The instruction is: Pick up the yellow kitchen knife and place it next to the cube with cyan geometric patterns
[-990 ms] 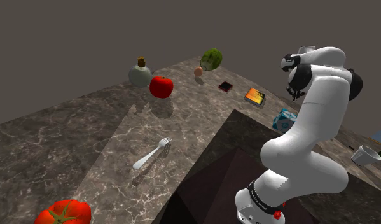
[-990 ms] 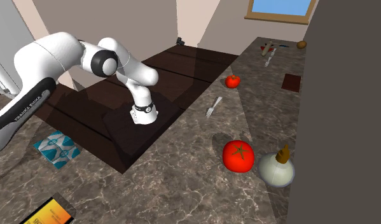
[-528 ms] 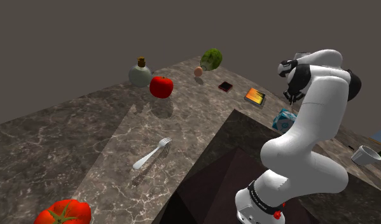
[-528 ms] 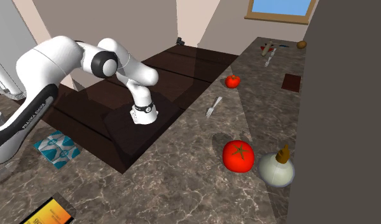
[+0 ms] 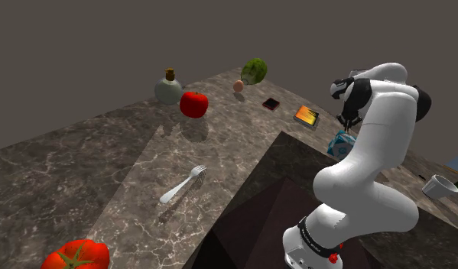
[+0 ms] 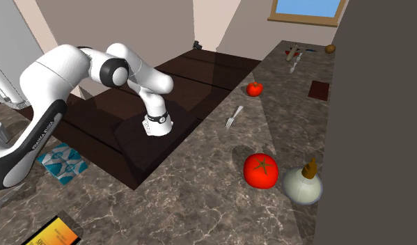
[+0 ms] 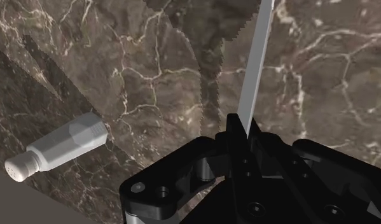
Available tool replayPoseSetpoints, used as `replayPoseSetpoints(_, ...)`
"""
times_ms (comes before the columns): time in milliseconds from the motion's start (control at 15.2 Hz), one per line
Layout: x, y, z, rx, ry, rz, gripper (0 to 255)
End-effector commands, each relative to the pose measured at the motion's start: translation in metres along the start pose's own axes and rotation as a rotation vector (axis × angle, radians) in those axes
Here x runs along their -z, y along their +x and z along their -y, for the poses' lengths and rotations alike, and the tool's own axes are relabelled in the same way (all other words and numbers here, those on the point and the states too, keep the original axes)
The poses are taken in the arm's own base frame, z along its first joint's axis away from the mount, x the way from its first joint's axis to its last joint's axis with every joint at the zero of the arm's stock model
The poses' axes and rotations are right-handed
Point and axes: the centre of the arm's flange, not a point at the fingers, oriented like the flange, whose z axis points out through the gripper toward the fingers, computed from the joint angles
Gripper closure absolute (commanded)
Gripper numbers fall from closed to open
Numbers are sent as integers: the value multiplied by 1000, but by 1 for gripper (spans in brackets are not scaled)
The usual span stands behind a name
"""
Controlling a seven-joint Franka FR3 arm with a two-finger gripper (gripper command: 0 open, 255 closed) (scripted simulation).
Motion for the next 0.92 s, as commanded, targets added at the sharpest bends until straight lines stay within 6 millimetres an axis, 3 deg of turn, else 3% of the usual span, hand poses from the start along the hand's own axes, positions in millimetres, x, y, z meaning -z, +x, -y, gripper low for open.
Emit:
replayPoseSetpoints(0, -1, 0, 0, 0, 0, 0, 255)
replayPoseSetpoints(264, -1, 0, 0, 0, 0, 0, 255)
replayPoseSetpoints(330, -1, 0, 0, 0, 0, 0, 0)
replayPoseSetpoints(660, -1, 0, 0, 0, 0, 0, 0)
replayPoseSetpoints(858, 38, 0, 0, 0, 0, 0, 0)
